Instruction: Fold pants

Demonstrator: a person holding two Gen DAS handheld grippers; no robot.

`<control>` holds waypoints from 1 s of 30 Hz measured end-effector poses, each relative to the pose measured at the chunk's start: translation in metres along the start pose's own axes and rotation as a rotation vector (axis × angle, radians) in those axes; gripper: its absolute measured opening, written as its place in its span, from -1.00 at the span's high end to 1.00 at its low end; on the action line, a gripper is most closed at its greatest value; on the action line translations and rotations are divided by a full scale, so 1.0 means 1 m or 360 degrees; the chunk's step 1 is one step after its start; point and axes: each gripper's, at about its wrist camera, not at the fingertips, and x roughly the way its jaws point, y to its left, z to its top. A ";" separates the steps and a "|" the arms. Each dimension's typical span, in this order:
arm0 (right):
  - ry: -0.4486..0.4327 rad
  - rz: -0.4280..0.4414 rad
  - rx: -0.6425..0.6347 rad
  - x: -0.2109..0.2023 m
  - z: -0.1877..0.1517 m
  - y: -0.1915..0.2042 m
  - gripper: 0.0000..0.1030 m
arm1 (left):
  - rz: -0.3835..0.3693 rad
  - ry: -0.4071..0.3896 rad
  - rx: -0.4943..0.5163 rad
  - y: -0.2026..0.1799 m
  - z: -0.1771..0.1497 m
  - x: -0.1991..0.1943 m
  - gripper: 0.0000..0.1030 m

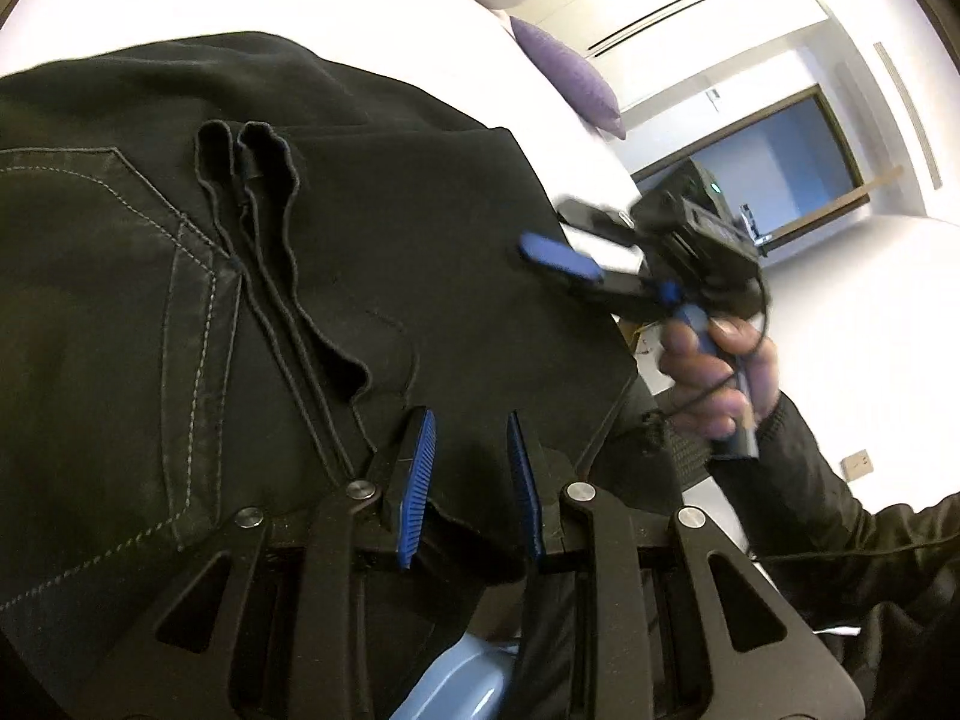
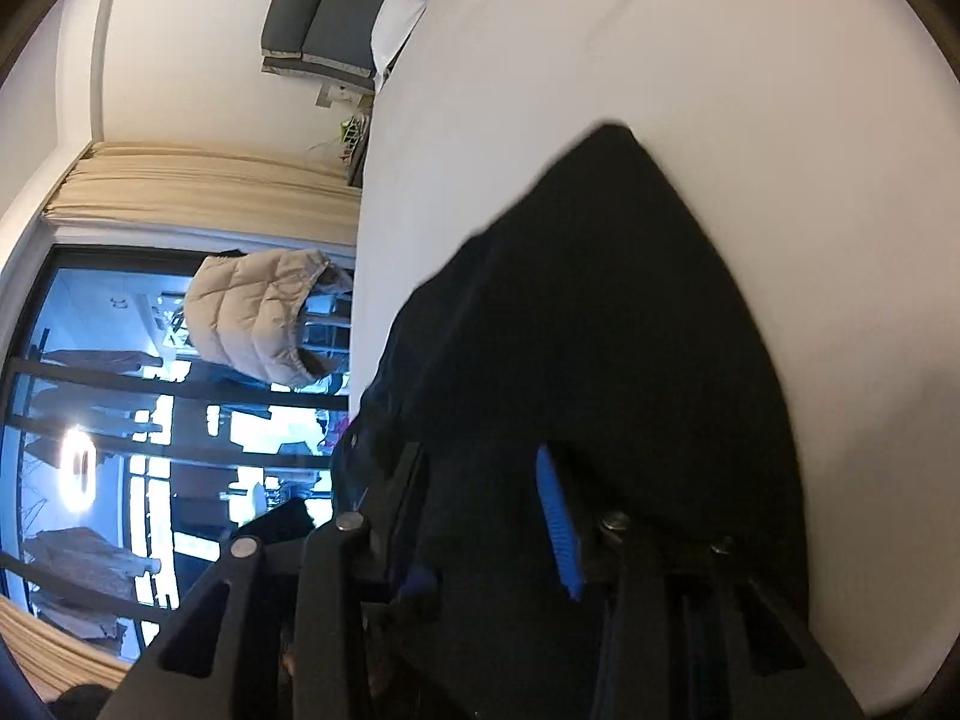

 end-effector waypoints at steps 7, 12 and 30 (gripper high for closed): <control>-0.0011 -0.0121 0.0033 -0.051 -0.063 -0.013 0.16 | 0.0022 -0.0043 0.0015 -0.009 -0.008 0.000 0.53; -0.0159 -0.0115 -0.0075 -0.071 -0.076 0.021 -0.08 | 0.0318 -0.0185 0.0073 -0.017 -0.021 -0.050 0.53; 0.0143 0.0077 -0.0137 0.086 -0.036 0.075 -0.57 | 0.0397 -0.1055 -0.0880 0.060 -0.177 -0.209 -0.87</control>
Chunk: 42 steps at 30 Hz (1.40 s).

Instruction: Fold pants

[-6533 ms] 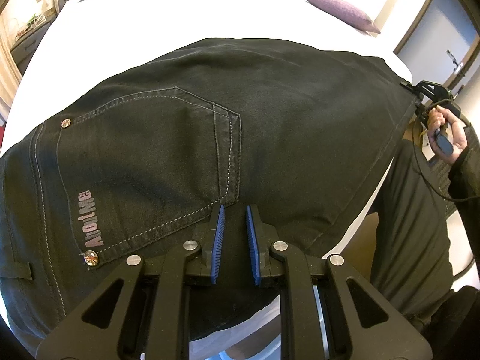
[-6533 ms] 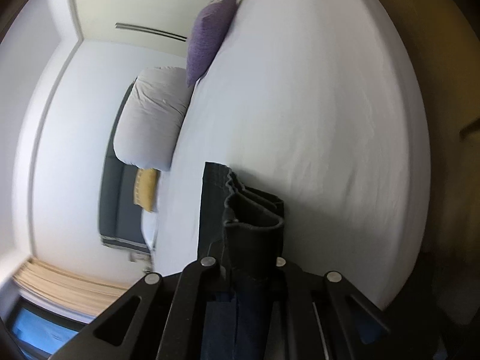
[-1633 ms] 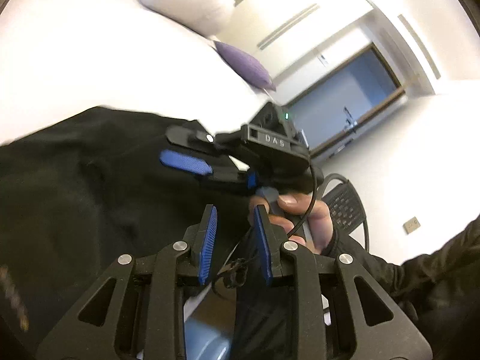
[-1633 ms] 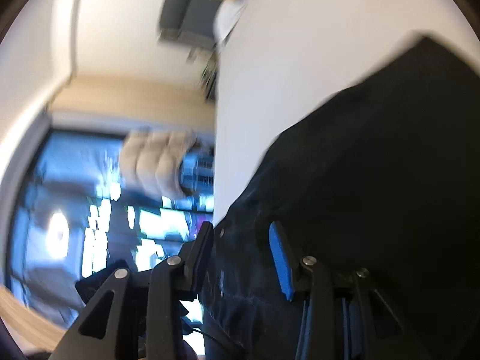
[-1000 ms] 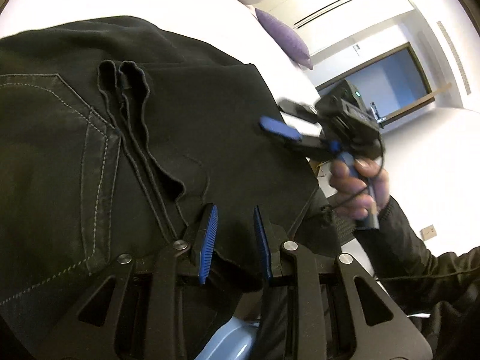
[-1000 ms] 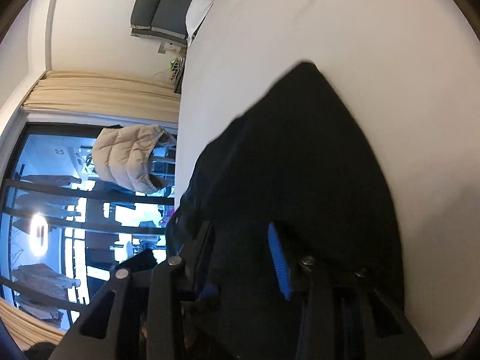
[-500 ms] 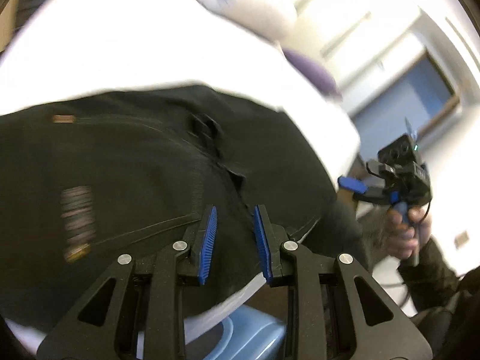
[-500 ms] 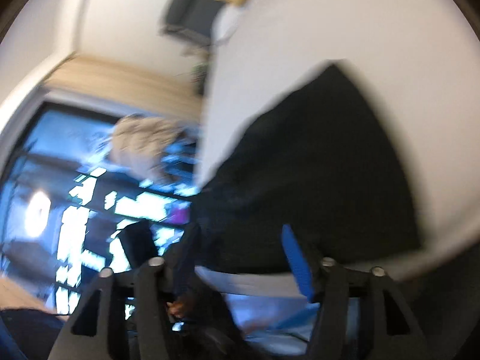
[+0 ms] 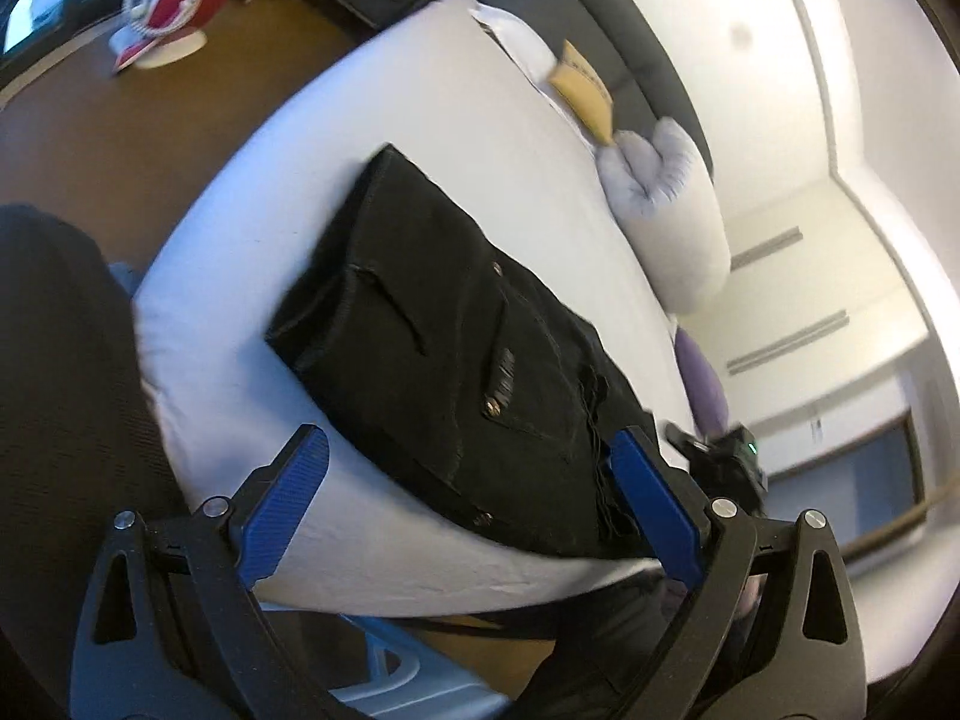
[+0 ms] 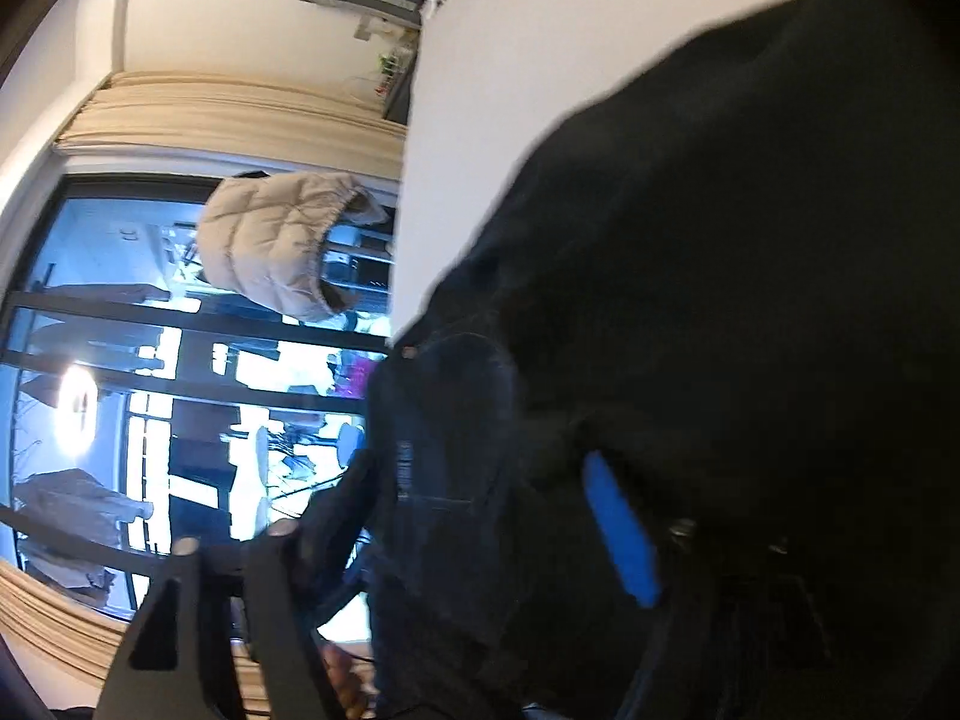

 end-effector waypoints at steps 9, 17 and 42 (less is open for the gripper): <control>-0.0022 0.0202 0.0026 -0.003 -0.002 0.016 -0.57 | -0.0184 0.0025 -0.0365 0.061 0.022 0.034 -0.87; -0.0004 0.0191 0.0080 0.011 0.013 0.015 -0.57 | -0.0279 -0.0022 -0.0466 0.089 0.036 0.051 -0.51; 0.0069 0.0164 0.0078 -0.008 0.038 0.015 -0.68 | -0.0064 0.0144 0.0809 -0.186 0.040 0.127 0.65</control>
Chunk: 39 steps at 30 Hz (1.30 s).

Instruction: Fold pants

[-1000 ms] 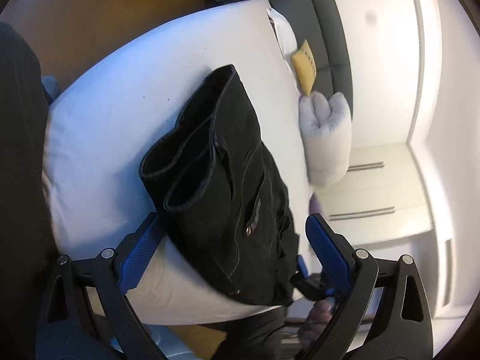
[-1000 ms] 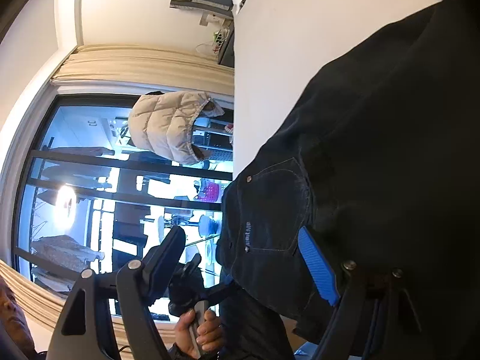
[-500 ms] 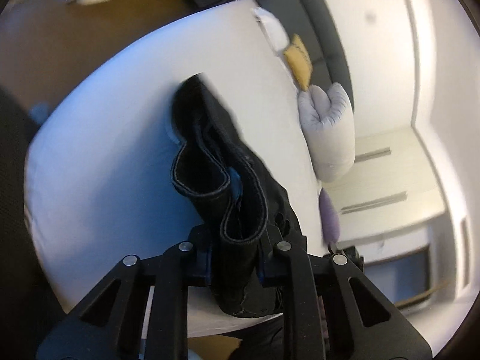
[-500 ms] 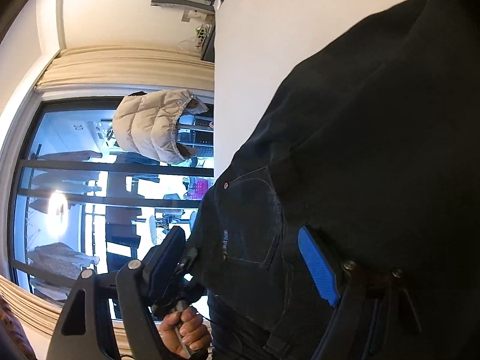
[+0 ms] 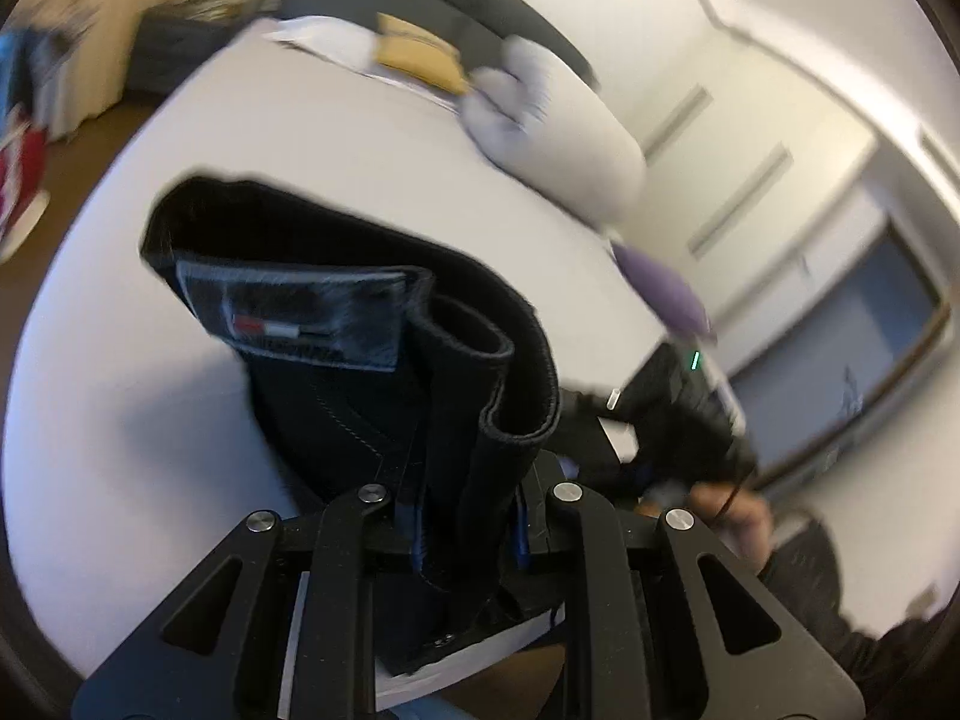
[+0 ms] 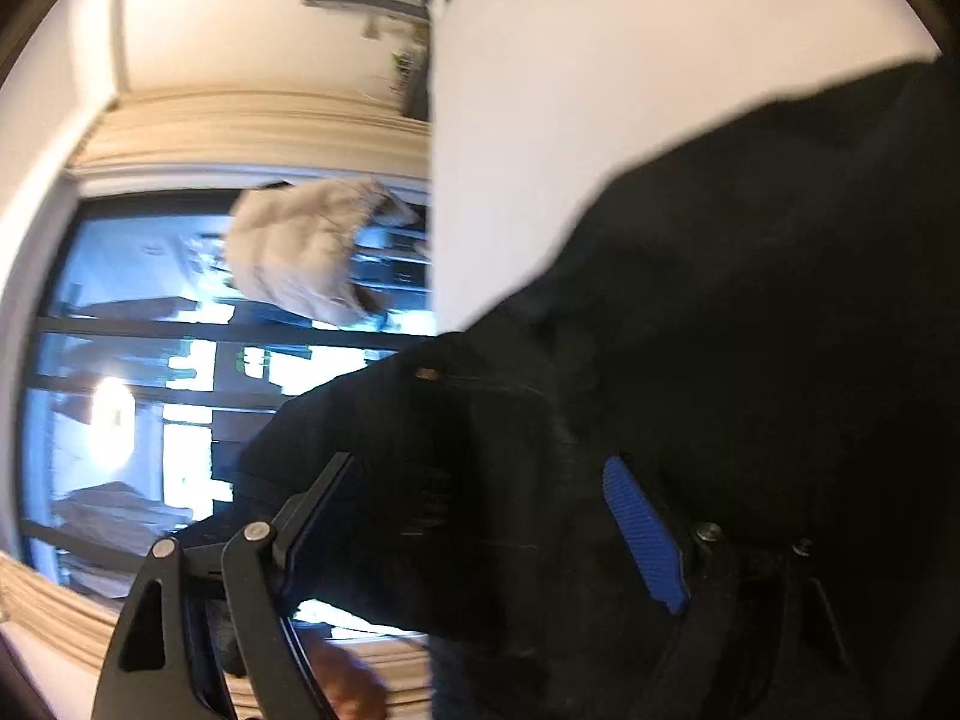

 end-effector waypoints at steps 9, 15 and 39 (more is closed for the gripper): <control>0.0052 0.0162 -0.0097 -0.044 0.007 0.008 -0.78 | -0.0065 0.0301 0.0493 -0.101 -0.026 0.096 0.65; 0.0092 -0.0017 -0.0122 -0.044 -0.001 0.000 -0.59 | -0.0056 0.0402 0.0683 -0.136 -0.054 0.121 0.69; -0.0011 -0.0314 -0.0023 -0.109 0.013 -0.079 0.66 | -0.0117 0.0670 0.0853 -0.212 -0.087 0.232 0.69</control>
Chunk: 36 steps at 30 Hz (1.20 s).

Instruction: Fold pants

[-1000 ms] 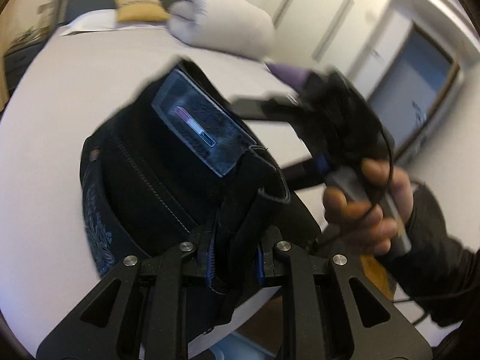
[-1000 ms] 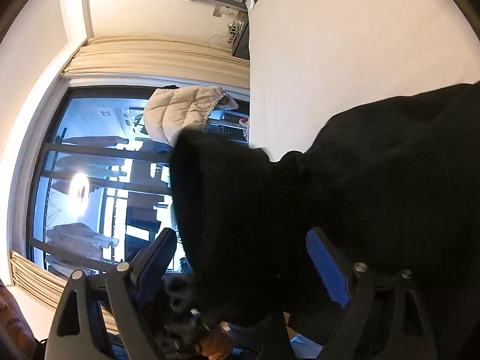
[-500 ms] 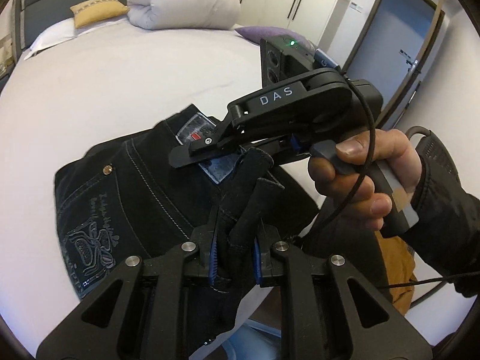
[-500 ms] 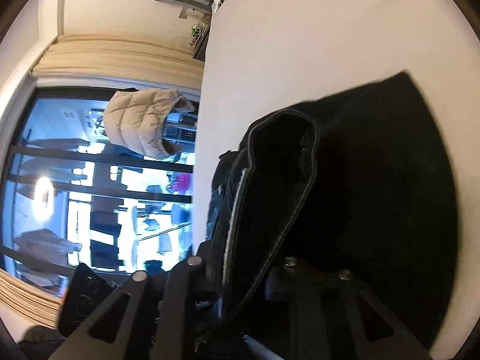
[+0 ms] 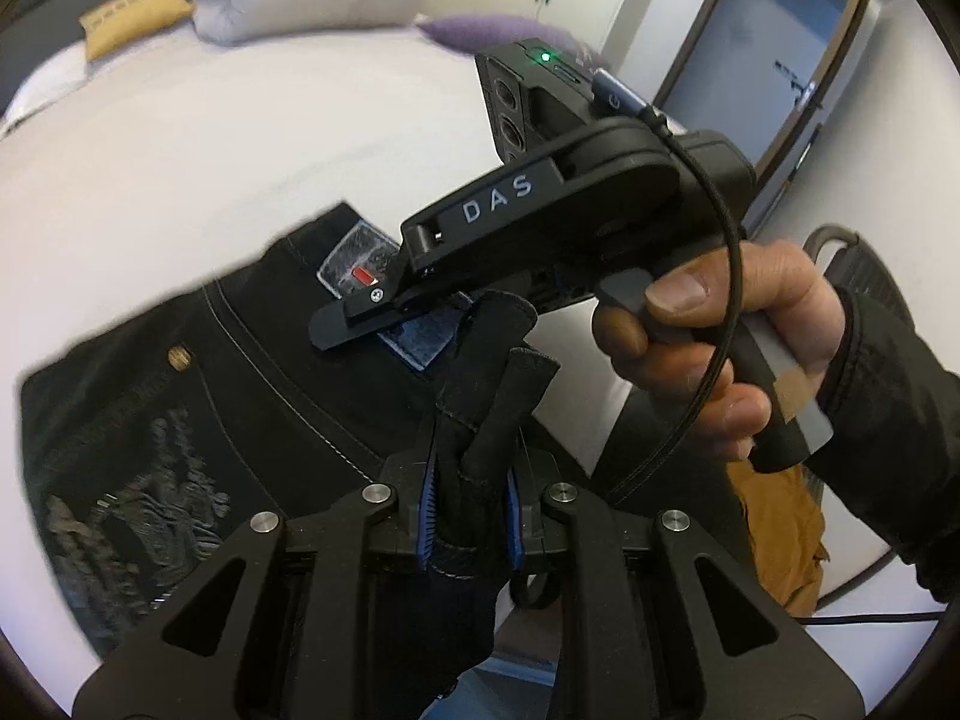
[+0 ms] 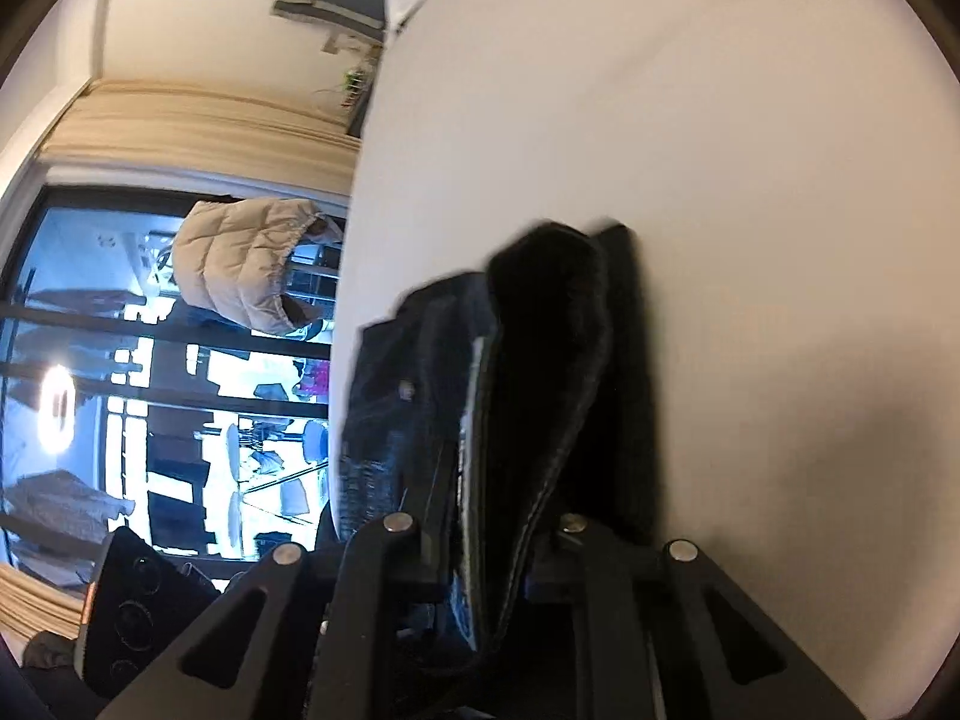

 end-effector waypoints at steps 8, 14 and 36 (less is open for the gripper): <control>-0.0103 0.0057 0.0103 -0.019 -0.012 -0.022 0.38 | -0.0233 0.0040 -0.0238 0.023 -0.012 -0.021 -0.02; -0.0280 -0.0049 -0.0053 -0.062 -0.024 0.025 0.29 | -0.0077 -0.0117 -0.0346 0.062 -0.017 -0.065 -0.19; -0.0358 -0.0189 -0.0007 -0.078 -0.089 0.026 -0.34 | 0.0212 0.0182 -0.0346 0.111 -0.031 -0.026 -0.20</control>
